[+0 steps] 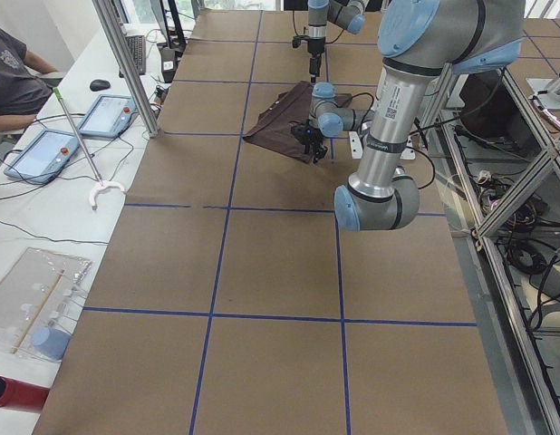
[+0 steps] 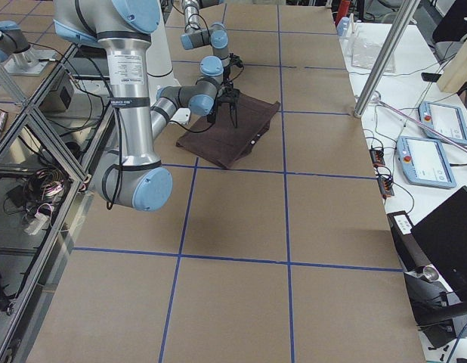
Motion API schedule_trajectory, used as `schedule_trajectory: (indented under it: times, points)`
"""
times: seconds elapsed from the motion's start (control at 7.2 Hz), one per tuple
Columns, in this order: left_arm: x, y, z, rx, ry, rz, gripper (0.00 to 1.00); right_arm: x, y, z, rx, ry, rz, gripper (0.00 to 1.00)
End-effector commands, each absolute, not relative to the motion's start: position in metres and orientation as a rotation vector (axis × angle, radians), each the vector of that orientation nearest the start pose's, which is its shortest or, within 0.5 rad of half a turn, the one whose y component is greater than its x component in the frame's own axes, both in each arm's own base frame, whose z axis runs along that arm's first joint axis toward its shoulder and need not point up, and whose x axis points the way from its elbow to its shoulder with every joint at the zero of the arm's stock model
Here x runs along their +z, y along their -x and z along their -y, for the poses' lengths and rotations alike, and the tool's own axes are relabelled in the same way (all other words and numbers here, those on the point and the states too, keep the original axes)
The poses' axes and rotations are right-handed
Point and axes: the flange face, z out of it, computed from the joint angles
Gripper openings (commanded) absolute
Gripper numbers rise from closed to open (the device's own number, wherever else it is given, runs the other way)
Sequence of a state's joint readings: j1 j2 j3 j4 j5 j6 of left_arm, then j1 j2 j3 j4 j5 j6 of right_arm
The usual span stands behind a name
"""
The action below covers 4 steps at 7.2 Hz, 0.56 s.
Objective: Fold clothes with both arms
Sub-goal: 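Rotate the shirt upright with the right gripper while the left gripper pushes its far edge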
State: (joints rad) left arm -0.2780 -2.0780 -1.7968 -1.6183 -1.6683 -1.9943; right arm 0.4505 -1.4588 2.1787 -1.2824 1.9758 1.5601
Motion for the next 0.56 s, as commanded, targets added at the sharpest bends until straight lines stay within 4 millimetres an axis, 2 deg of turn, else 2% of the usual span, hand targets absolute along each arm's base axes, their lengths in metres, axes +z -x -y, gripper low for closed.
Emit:
schedule_trajectory:
  times: [0.0,0.42]
  points:
    - [0.269,-0.5802,0.2938,-0.631,0.155,-0.789,0.0,0.2909,0.3834,0.2913,0.195,0.135,1.052,1.0]
    - [0.2623,-0.5742,0.298,-0.637,0.154,-0.804,0.0,0.2923,0.3828,0.2924,0.198,0.136,1.05,1.0]
